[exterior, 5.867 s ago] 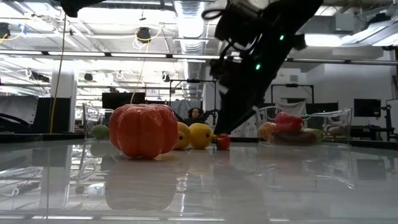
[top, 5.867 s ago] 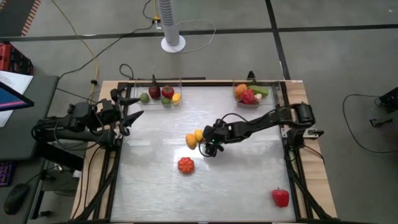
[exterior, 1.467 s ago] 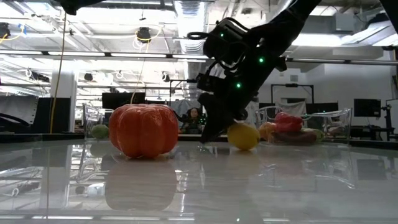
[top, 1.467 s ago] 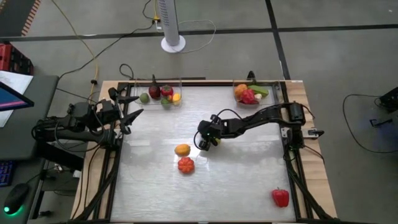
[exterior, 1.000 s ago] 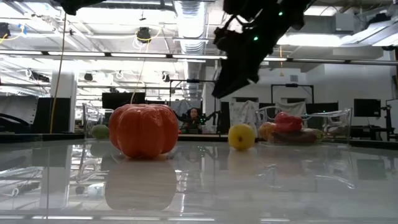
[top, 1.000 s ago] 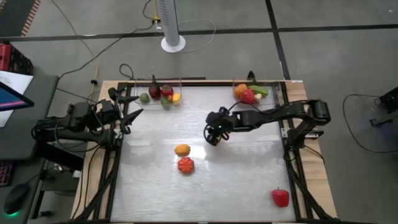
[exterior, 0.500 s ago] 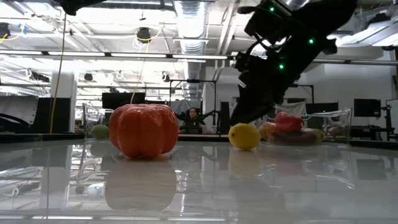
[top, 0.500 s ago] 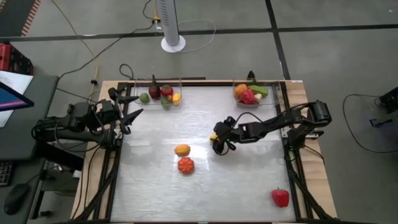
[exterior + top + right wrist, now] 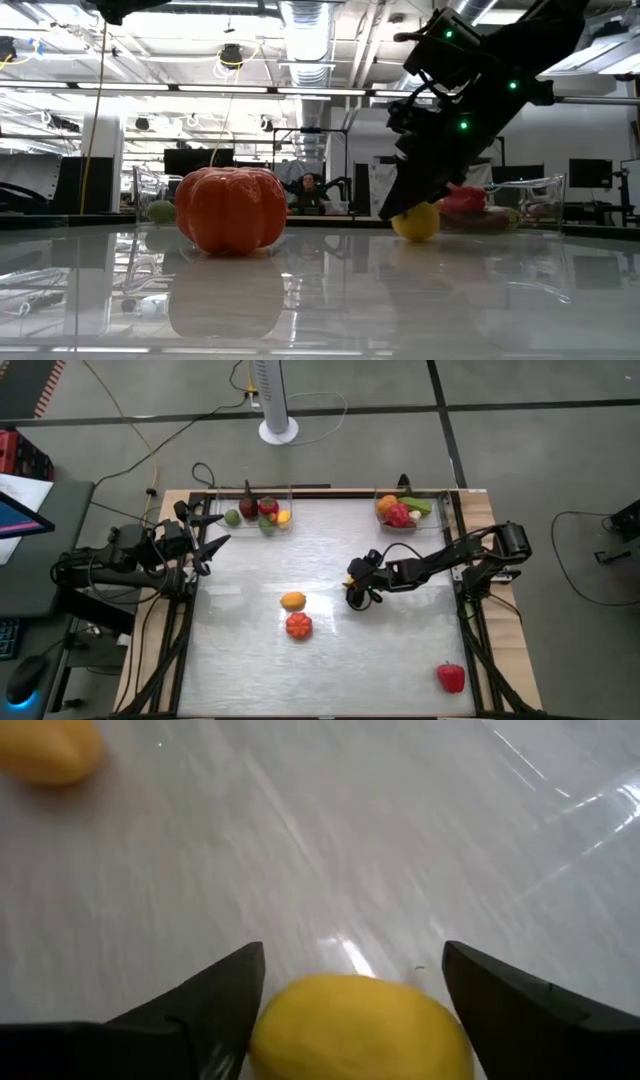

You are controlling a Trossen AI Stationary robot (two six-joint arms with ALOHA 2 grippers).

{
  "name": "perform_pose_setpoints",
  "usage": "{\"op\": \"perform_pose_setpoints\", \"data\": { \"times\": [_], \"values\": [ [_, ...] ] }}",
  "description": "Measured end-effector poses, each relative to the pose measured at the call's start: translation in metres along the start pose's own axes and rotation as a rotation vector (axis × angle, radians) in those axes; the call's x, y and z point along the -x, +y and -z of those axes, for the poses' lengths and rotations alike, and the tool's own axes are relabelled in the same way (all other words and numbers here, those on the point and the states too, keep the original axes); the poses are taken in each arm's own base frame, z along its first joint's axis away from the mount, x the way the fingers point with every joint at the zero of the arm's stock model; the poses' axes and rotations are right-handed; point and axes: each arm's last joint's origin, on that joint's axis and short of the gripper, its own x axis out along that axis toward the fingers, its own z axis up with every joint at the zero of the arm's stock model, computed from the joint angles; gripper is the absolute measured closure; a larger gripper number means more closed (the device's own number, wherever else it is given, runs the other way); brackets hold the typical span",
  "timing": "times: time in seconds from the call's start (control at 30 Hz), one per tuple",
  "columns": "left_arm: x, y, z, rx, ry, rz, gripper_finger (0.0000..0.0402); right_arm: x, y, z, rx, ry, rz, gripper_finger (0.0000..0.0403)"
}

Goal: Sort produce into baskets
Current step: Put the right yellow lemon into the left transparent bin

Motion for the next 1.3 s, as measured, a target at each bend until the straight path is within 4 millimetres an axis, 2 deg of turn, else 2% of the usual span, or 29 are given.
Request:
{"op": "perform_pose_setpoints", "data": {
  "times": [0.23, 0.73, 0.93, 1.0, 1.17, 1.3],
  "values": [
    [0.000, 0.000, 0.000, 0.000, 0.000, 0.000, 0.0157, 0.000, -0.002, 0.001, 0.012, 0.020, 0.026, 0.0133],
    [0.000, 0.000, 0.000, -0.001, 0.000, -0.001, 0.0157, -0.001, -0.005, 0.007, 0.028, 0.049, 0.061, 0.0218],
    [0.000, 0.000, 0.000, -0.001, 0.000, -0.002, 0.0157, -0.001, -0.003, 0.002, 0.028, 0.010, 0.052, 0.0274],
    [0.000, 0.000, 0.000, -0.001, 0.000, -0.003, 0.0157, 0.003, -0.001, -0.005, 0.045, -0.008, 0.040, 0.0285],
    [0.000, 0.000, 0.000, -0.002, 0.001, -0.002, 0.0157, 0.029, 0.000, -0.029, 0.053, 0.044, -0.007, 0.0277],
    [0.000, 0.000, 0.000, -0.002, 0.001, -0.003, 0.0157, 0.055, -0.007, -0.030, 0.039, 0.187, 0.014, 0.0226]
  ]
}}
